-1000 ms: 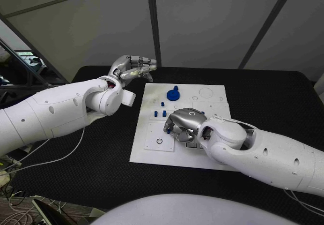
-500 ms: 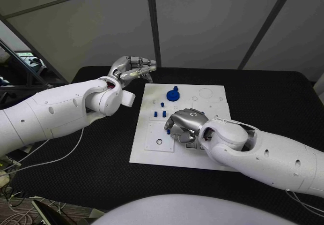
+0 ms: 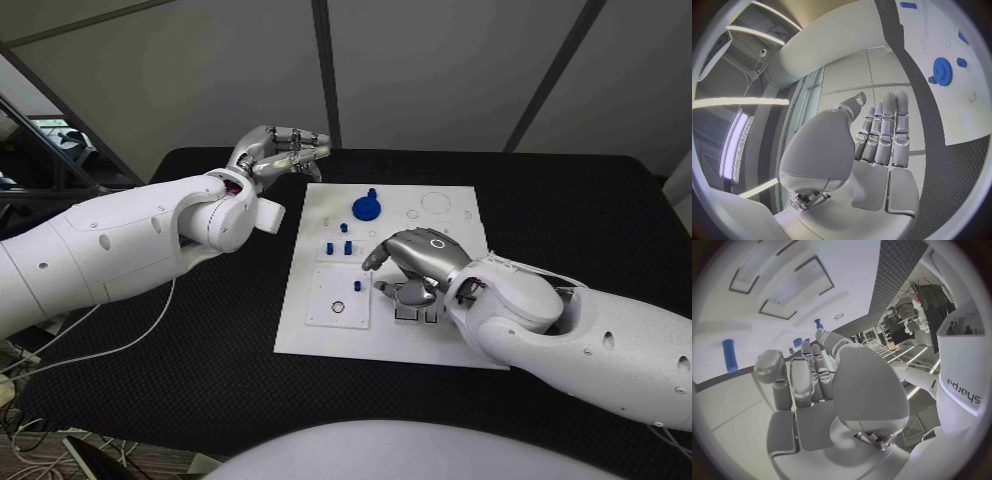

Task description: Assemble the parts on the task board

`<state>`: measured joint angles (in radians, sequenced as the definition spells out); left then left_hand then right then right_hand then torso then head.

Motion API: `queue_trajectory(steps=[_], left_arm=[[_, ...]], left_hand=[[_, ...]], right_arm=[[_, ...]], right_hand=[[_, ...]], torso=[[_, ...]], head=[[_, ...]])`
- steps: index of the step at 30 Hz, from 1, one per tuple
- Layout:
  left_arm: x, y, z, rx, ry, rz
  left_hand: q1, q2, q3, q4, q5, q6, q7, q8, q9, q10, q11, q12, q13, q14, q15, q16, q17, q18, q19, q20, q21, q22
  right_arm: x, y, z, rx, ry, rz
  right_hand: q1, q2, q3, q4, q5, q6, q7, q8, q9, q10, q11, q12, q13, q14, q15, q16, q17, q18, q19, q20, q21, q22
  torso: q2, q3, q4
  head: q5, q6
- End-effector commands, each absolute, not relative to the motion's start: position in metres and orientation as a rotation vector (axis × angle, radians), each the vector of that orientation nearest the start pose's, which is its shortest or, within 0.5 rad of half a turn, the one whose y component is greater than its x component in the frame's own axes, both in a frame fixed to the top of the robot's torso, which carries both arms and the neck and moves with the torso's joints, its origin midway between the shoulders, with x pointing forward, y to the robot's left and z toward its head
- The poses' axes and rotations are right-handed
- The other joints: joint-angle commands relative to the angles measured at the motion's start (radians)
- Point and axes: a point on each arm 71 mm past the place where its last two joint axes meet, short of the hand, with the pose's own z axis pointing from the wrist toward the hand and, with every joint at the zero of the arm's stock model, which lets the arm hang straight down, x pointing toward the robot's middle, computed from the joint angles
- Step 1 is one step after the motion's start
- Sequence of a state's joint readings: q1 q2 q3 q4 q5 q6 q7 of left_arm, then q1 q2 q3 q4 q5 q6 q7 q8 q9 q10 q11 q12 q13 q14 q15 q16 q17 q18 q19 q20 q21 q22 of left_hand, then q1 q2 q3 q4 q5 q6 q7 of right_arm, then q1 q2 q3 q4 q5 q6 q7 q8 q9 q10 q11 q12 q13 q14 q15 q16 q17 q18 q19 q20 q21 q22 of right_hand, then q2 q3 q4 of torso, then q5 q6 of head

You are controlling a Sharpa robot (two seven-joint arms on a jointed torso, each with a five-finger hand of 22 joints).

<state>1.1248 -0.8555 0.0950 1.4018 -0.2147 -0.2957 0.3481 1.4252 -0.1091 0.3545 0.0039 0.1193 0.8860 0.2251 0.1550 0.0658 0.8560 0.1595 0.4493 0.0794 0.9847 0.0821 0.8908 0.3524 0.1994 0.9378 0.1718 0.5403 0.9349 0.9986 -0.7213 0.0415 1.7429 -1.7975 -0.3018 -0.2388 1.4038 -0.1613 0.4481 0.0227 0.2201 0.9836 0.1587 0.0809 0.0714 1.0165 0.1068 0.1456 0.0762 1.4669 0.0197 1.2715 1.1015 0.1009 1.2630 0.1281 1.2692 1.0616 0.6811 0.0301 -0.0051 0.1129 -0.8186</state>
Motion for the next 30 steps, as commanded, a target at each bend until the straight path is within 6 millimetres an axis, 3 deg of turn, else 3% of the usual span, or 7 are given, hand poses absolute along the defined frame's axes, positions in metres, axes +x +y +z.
queue_trajectory(steps=[1,10,14,23,30], left_arm=[[0.513,0.253,-0.173,-0.981,1.377,-1.426],[0.512,0.254,-0.172,-0.981,1.377,-1.426],[0.512,0.254,-0.172,-0.981,1.377,-1.426],[0.513,0.254,-0.173,-0.981,1.379,-1.426],[0.513,0.254,-0.173,-0.982,1.379,-1.426]], left_hand=[[-0.003,-0.002,-0.002,-0.002,-0.004,-0.004,-0.001,-0.003,0.000,-0.008,0.000,0.004,-0.001,-0.005,-0.002,-0.006,-0.001,-0.020,-0.007,0.003,-0.005,-0.002],[-0.003,-0.002,-0.002,-0.002,-0.004,-0.004,-0.001,-0.003,0.000,-0.008,0.000,0.005,0.000,-0.005,-0.001,-0.006,-0.001,-0.020,-0.008,0.003,-0.005,-0.002],[-0.003,-0.002,-0.002,-0.002,-0.004,-0.004,-0.001,-0.003,0.000,-0.008,0.000,0.005,0.000,-0.005,-0.001,-0.006,-0.001,-0.020,-0.008,0.003,-0.005,-0.002],[-0.003,-0.002,-0.002,-0.002,-0.004,-0.004,-0.001,-0.003,0.000,-0.008,0.000,0.005,0.000,-0.005,-0.001,-0.006,-0.001,-0.020,-0.008,0.003,-0.005,-0.002],[-0.003,-0.002,-0.002,-0.002,-0.004,-0.004,-0.001,-0.003,0.000,-0.008,0.000,0.005,0.000,-0.005,-0.001,-0.006,-0.001,-0.020,-0.008,0.003,-0.005,-0.002]], right_arm=[[0.409,-0.096,-0.197,-0.350,1.587,0.786],[0.434,-0.140,-0.180,-0.350,1.655,0.665],[0.438,-0.152,-0.180,-0.360,1.689,0.616],[0.443,-0.159,-0.186,-0.391,1.748,0.551],[0.447,-0.155,-0.189,-0.392,1.756,0.543]], right_hand=[[-0.008,-0.002,-0.012,0.002,-0.003,0.004,-0.003,0.000,0.001,0.002,0.001,0.007,-0.001,0.013,0.001,0.001,-0.004,0.009,-0.001,-0.004,-0.007,-0.004],[-0.015,-0.019,-0.082,0.012,0.004,-0.026,-0.018,-0.014,-0.002,-0.061,0.010,0.016,-0.008,-0.005,0.008,-0.025,-0.045,0.019,-0.033,0.003,-0.051,-0.060],[-0.008,-0.016,-0.117,0.018,0.005,-0.032,-0.026,-0.013,-0.001,-0.082,0.013,0.025,-0.009,-0.011,0.011,-0.033,-0.058,0.022,-0.042,0.005,-0.066,-0.079],[0.002,-0.007,-0.141,0.025,0.006,-0.031,-0.032,-0.011,0.000,-0.095,0.014,0.036,-0.009,-0.016,0.012,-0.038,-0.067,0.024,-0.048,0.007,-0.075,-0.090],[0.020,0.016,-0.142,0.029,0.006,-0.020,-0.032,-0.006,0.002,-0.079,0.010,0.063,-0.006,-0.011,0.009,-0.030,-0.060,0.023,-0.041,0.005,-0.074,-0.086]], torso=[[0.000,-0.0011,-0.0014],[0.002,-0.0031,0.0025],[0.002,-0.0011,-0.0001],[0.002,-0.0009,0.0023],[0.003,-0.0020,0.0039]], head=[[-0.009,0.008],[-0.037,0.028],[-0.040,0.031],[-0.046,0.031],[-0.043,0.029]])
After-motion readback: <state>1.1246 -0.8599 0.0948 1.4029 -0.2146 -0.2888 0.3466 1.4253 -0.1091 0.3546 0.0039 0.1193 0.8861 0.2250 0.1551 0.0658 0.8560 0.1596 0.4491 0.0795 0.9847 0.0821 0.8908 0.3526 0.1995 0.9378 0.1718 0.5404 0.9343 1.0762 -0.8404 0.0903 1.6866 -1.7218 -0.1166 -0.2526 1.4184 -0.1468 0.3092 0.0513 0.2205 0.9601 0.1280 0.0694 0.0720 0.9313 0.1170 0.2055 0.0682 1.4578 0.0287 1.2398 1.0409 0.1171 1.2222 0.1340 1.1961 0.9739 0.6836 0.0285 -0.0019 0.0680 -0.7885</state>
